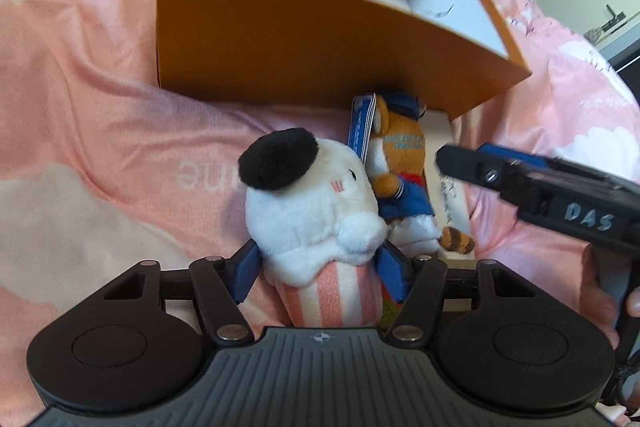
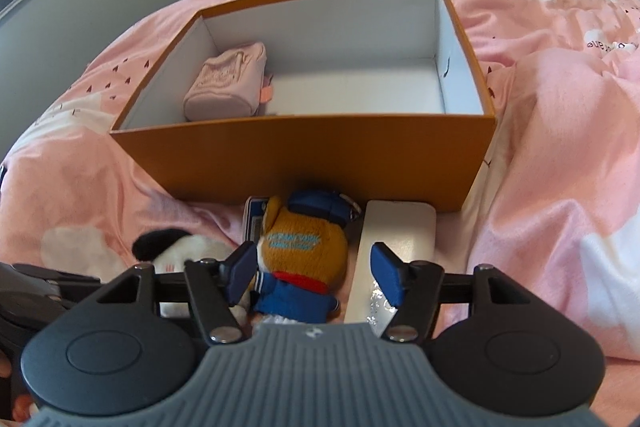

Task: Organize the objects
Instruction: 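Lift both plushes and carry them over the orange box with both grippers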

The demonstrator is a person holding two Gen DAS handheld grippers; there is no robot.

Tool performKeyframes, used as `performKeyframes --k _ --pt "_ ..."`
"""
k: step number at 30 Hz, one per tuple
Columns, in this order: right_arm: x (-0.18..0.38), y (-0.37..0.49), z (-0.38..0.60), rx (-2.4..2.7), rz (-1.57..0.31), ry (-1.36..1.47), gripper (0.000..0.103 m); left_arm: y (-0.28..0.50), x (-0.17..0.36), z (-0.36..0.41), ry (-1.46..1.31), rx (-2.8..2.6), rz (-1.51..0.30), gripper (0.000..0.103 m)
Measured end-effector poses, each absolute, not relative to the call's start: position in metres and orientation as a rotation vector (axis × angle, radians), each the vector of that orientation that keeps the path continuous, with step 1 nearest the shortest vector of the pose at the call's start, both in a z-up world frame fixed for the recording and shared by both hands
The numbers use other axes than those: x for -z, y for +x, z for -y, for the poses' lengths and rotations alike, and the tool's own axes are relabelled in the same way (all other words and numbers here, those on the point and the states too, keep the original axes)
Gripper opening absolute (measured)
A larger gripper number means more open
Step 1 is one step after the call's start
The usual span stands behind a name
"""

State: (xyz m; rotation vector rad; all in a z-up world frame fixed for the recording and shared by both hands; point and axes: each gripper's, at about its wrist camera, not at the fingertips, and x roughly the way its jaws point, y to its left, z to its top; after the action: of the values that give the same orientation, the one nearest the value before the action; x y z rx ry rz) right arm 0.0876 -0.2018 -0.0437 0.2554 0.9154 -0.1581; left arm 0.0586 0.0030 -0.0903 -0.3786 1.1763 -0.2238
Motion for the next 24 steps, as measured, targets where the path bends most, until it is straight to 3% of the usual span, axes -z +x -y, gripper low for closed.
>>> performKeyframes --k 7,12,24 --pt "0.043 0.091 0.189 0.109 -0.918 0.200 0.064 0.048 0.067 -0.023 -0.358 0.142 -1.055 0.068" --pt "0.049 0.100 0.177 0.077 -0.947 0.150 0.063 0.063 0.078 -0.021 -0.360 0.137 -1.072 0.068" --pt "0.078 0.126 0.158 0.071 -1.049 0.010 0.063 0.068 0.087 -0.039 -0.446 0.138 -1.137 0.088"
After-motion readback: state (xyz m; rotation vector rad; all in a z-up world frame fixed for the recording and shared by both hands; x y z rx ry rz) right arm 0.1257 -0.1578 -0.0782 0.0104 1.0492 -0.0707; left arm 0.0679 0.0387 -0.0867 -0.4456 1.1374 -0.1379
